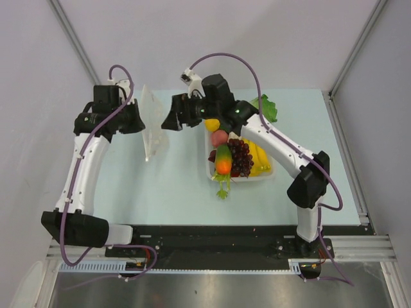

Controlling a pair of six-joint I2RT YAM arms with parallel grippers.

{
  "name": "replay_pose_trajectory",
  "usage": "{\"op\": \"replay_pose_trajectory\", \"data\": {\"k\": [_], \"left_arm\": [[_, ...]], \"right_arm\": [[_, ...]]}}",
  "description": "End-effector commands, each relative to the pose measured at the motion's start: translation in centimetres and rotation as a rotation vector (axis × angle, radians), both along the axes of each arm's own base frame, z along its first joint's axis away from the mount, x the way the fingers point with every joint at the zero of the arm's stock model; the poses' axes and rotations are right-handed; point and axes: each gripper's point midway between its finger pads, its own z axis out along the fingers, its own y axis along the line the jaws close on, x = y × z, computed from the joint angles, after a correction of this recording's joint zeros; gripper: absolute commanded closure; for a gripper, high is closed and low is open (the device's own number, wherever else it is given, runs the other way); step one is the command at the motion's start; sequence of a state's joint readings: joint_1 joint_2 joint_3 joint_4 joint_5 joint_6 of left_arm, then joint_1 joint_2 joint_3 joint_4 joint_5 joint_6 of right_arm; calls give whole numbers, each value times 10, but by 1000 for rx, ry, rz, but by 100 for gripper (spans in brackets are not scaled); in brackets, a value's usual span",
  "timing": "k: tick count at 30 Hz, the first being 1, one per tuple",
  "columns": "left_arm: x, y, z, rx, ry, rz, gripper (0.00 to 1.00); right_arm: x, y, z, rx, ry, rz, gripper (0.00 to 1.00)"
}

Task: Place the food in the zip-top bag and seal the zipper
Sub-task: Open the zipper of the food storage bag at the center of the board.

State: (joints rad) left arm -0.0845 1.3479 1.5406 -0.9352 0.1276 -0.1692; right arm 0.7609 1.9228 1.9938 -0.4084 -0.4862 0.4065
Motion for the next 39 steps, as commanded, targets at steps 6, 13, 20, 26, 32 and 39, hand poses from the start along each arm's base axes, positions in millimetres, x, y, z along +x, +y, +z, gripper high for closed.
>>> {"op": "replay_pose_trajectory", "data": {"k": [6, 13, 20, 26, 32, 39], "left_arm": [[-25, -15, 26, -147, -58, -37, 100], [-35, -12, 29, -151, -74, -24, 100], [-50, 0, 27, -134, -65, -16, 100], [-64, 38, 35, -2, -65, 56, 100], [-73, 64, 31, 160, -69, 85, 82], [-72, 34, -22, 151, 27, -60, 80]], "right_arm": [[1, 56, 29, 155, -56, -81, 25], [5, 82, 0, 96, -70, -129, 36], [1, 77, -23, 61, -25, -120, 67], [-19, 71, -35, 70, 32, -17, 100], [-62, 56, -5, 241, 188, 212, 100], [-80, 63, -15, 274, 287, 290, 100]]}}
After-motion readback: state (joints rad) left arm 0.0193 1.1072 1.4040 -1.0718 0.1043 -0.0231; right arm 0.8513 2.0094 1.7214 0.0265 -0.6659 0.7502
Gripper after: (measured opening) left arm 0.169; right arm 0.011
